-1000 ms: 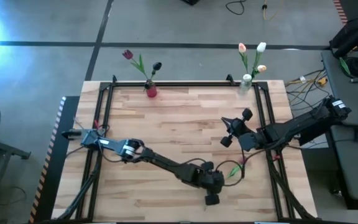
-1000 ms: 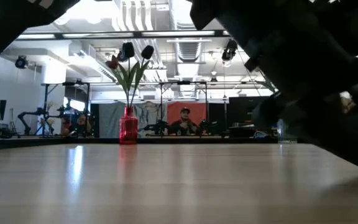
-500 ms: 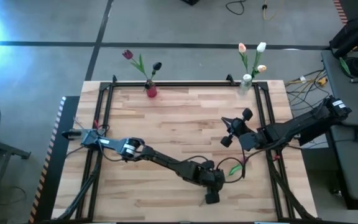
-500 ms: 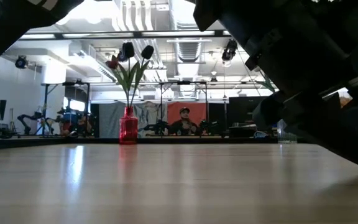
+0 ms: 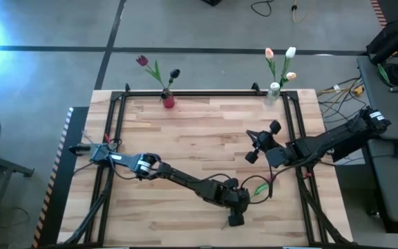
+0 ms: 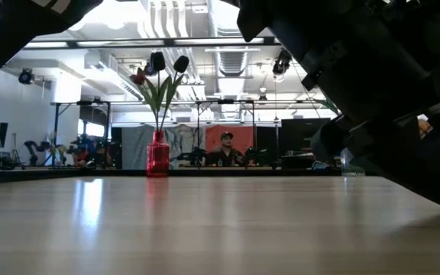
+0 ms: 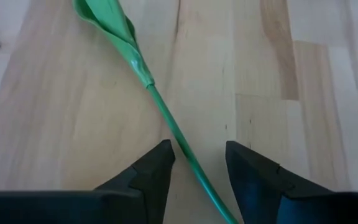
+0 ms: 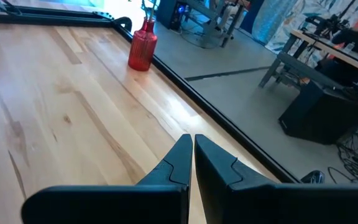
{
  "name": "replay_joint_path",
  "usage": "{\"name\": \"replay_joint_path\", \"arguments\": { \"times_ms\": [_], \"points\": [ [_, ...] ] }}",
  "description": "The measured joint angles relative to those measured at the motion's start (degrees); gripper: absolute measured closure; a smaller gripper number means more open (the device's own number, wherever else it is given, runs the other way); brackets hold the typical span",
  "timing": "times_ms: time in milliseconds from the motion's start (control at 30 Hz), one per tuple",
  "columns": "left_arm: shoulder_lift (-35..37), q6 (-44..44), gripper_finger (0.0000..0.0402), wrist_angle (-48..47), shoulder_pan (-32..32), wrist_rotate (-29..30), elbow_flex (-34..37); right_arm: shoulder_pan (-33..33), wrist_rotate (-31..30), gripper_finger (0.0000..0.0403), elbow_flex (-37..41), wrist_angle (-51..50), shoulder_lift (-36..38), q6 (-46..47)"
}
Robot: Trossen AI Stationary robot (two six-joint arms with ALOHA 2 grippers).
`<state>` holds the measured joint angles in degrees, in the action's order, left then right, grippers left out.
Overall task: Sort flowers into vase by color
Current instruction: Put the red tulip into the red vase
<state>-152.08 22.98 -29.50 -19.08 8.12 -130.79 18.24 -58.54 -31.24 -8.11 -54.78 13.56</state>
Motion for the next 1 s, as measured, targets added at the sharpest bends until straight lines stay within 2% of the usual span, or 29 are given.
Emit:
{"name": "replay_joint_path", "arguments": {
  "times_ms": [267,433,600,700,800,1000],
  "points": [
    [0.14,-1.44,0.0290,-1.81,0.12,0.16,-0.68,0.00,0.02,0.0390,0.00,0.17,0.00,0.02],
    [-0.14,-1.53,0.0310,-3.21,1.11,-2.75,-0.08,0.00,0.02,0.0390,0.00,0.12,0.00,-0.05],
    [-0.30,-6.35,0.0355,-7.34,1.19,-2.68,-0.16,0.00,0.02,0.0390,0.00,-0.11,-0.02,-0.14],
    [-0.19,-10.24,0.0393,-9.60,0.15,0.95,-0.16,0.00,0.03,0.0390,0.00,-0.16,-0.02,-0.73],
    [-0.05,-13.07,0.0395,-11.34,-0.95,5.71,-0.12,0.00,0.04,0.0390,0.00,-0.16,0.00,-1.48],
    [0.73,-12.95,0.0400,-16.10,-0.90,7.44,-0.05,0.00,0.07,0.0390,0.00,-0.64,0.00,-2.21]
  ]
}}
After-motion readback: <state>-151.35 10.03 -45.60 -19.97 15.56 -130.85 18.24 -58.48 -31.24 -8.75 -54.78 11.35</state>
